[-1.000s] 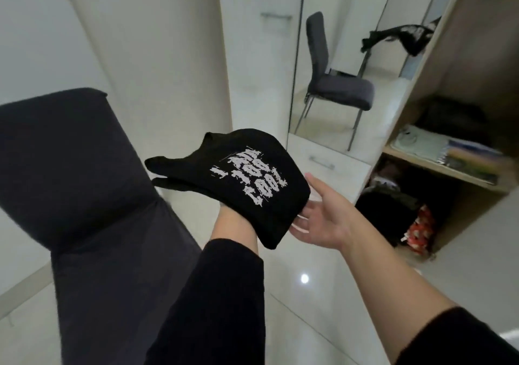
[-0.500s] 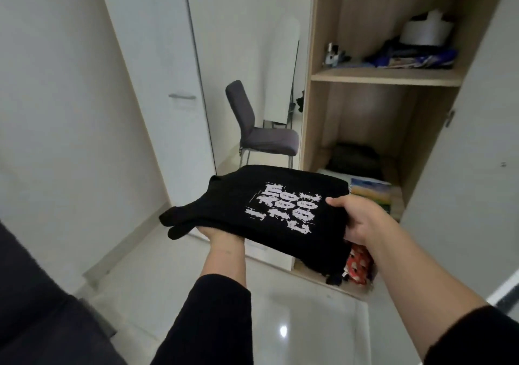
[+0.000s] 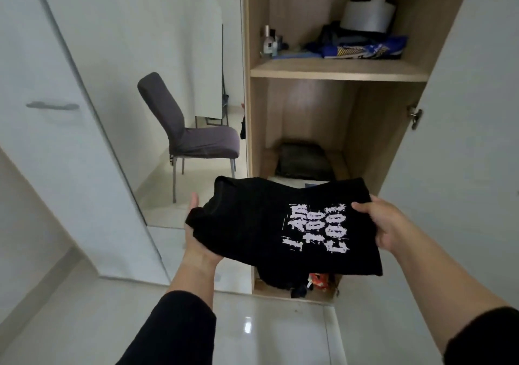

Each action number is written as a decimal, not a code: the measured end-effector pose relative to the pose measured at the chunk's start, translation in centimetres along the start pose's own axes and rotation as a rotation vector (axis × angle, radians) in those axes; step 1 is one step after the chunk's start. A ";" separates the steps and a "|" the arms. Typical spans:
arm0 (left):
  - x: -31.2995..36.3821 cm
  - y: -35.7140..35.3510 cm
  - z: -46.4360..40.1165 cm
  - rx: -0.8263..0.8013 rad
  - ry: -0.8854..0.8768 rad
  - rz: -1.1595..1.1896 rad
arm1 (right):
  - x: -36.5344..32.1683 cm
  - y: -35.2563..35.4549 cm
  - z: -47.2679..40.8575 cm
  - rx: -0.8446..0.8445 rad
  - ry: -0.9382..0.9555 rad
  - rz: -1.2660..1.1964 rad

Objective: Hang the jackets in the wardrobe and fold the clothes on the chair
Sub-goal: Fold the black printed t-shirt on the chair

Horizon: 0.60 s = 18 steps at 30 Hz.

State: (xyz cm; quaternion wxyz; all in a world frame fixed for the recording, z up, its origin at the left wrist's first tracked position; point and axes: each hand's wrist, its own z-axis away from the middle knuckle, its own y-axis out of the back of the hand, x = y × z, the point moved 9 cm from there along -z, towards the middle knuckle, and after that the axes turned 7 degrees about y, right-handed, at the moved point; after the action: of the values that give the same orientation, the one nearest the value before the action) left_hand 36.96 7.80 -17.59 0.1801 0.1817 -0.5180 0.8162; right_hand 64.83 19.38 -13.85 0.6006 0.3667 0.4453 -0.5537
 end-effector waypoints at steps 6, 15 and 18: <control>-0.3 -1.2 -8.3 0.228 0.238 -0.528 | -0.2 1.7 -6.9 0.104 0.007 0.056; -0.7 -2.3 -24.2 0.397 0.153 -0.726 | 1.6 4.5 -22.3 0.230 0.044 0.175; -1.4 -2.4 -29.5 0.386 0.115 -0.759 | 3.2 5.3 -27.2 0.293 0.046 0.215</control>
State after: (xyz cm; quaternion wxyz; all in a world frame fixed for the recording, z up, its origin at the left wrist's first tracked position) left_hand 36.08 35.52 -28.15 0.4591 0.3439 -0.2415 0.7827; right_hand 66.58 44.26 -26.25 0.5862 0.5082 0.3317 -0.5367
